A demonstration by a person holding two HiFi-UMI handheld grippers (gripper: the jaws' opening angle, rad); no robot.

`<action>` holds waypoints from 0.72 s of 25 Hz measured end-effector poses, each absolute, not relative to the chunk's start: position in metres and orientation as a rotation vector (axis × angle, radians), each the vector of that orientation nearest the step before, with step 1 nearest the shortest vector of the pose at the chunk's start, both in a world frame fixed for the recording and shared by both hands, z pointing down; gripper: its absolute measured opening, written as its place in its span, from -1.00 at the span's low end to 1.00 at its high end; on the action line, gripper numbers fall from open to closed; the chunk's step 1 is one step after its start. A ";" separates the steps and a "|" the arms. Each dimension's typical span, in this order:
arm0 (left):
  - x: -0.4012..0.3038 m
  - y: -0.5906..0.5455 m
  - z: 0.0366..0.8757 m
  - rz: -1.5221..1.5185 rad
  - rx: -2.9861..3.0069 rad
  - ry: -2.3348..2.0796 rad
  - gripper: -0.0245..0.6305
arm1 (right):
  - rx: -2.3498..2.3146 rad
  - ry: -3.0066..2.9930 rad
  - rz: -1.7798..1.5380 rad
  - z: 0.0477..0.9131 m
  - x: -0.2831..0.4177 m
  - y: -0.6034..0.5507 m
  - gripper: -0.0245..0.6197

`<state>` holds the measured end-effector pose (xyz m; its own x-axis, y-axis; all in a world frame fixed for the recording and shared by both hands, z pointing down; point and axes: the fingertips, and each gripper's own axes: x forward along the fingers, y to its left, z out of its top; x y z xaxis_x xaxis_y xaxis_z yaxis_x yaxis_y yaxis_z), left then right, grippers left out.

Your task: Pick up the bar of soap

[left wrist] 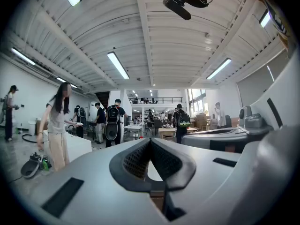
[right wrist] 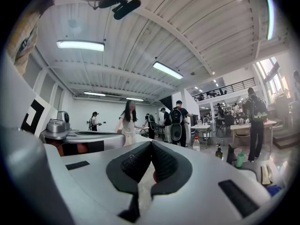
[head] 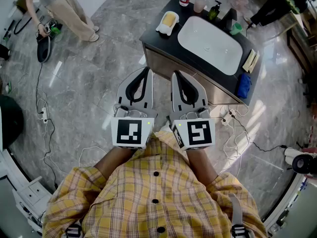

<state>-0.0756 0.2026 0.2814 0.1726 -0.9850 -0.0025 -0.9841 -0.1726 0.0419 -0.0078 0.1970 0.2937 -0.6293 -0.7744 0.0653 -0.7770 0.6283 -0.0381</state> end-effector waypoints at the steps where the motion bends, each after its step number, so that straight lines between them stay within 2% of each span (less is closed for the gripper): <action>1: -0.075 0.203 0.282 -0.045 2.379 -1.999 -0.89 | 1.329 -2.796 0.092 0.294 -0.008 0.197 -0.87; 11: -0.072 0.203 0.294 0.080 2.375 -1.974 -0.89 | 1.298 -2.827 0.102 0.295 -0.006 0.196 -0.87; 18: -0.062 0.201 0.292 0.032 2.361 -2.005 -0.89 | 1.302 -2.832 0.111 0.297 0.005 0.195 -0.87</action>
